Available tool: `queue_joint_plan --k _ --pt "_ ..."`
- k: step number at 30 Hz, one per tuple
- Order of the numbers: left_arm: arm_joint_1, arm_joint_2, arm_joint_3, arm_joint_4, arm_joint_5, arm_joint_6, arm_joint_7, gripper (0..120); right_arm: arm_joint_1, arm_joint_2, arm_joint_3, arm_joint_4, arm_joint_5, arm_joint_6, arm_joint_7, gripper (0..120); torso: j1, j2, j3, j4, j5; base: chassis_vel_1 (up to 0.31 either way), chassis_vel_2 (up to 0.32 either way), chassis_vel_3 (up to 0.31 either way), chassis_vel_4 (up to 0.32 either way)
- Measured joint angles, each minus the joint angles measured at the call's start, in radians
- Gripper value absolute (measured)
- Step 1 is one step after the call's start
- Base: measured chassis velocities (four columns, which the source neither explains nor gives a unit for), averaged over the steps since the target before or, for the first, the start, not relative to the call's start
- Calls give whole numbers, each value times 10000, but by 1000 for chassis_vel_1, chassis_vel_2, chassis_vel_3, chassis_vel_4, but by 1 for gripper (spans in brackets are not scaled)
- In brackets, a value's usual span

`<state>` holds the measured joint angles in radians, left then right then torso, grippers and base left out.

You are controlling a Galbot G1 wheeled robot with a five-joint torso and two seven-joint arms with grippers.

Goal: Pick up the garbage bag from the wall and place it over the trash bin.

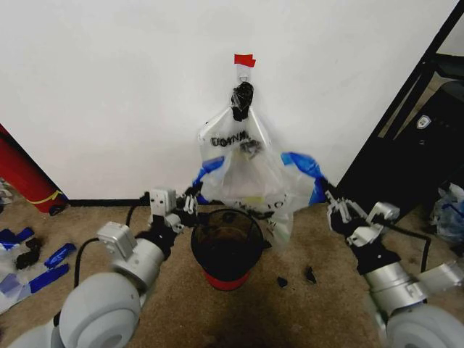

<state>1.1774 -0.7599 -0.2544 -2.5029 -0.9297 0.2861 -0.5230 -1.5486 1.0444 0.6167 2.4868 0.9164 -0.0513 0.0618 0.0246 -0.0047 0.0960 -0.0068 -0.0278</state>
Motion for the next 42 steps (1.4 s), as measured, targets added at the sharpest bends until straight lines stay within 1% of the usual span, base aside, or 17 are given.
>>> queue_joint_plan --k 4,5,6,8,9,12,18,22,23,26,30,32,35,36,38,40,42 --pt "8 261 -497 6 -200 83 45 0 415 -219 163 137 634 -332 138 0 0 0 0 -1 -2 0 0 0 0" --pt "40 524 -988 8 -535 169 55 0 624 -368 347 151 1078 -510 118 0 0 0 0 -1 -1 0 0 0 0" --pt "40 524 -988 8 -535 169 55 0 624 -368 347 151 1078 -510 118 0 0 0 0 -1 -1 0 0 0 0" --pt "41 1026 -1753 8 -849 169 117 0 898 -559 558 156 1636 -703 129 0 0 0 0 -1 1 0 0 0 0" --pt "41 1026 -1753 8 -849 169 117 0 898 -559 558 156 1636 -703 129 0 0 0 0 -1 1 0 0 0 0" --pt "-87 1499 -2486 8 -1336 162 146 0 1298 -821 680 158 2507 -951 312 0 0 0 0 0 1 0 0 0 0" --pt "65 1509 -2549 15 -1719 229 55 0 1362 -986 533 156 2953 -1198 492 0 0 0 1 0 -1 0 0 0 0" --pt "1 1616 -2576 21 -2821 484 -122 0 1374 -1273 623 149 4174 -1587 793 0 0 0 0 -2 -1 0 0 0 0" --pt "1 1616 -2576 21 -2821 484 -122 0 1374 -1273 623 149 4174 -1587 793 0 0 0 0 -2 -1 0 0 0 0" --pt "-21 1713 -2492 23 -3603 680 -329 0 1488 -1525 656 146 4715 -1818 941 0 0 0 0 0 1 0 0 0 0" --pt "158 1504 -2100 28 -3396 684 -324 0 1490 -1427 360 97 4595 -1825 901 0 0 0 0 -1 -1 0 0 0 0" --pt "310 1135 -1662 29 -2855 658 -242 0 1493 -1164 -213 -195 4008 -1740 801 0 0 0 0 -1 -4 0 0 0 0" --pt "369 906 -1476 31 -2567 638 -208 0 1525 -974 -623 -436 3464 -1648 698 0 0 0 0 -2 0 0 0 0 0" --pt "421 696 -1323 32 -2327 620 -177 0 1579 -808 -969 -668 2987 -1570 635 0 0 0 0 -2 2 0 0 0 0" --pt "439 638 -1279 31 -2240 610 -165 0 1610 -748 -1105 -758 2825 -1543 615 0 0 0 0 -2 2 0 0 0 0" --pt "612 320 -1127 31 -1682 476 -67 0 1963 -245 -2195 -1529 2028 -1384 568 0 0 0 0 2 3 0 0 0 0" --pt "794 134 -1106 32 -1503 394 -43 0 2155 -5 -2713 -2066 1687 -1306 563 0 0 0 0 1 -1 0 0 0 0"
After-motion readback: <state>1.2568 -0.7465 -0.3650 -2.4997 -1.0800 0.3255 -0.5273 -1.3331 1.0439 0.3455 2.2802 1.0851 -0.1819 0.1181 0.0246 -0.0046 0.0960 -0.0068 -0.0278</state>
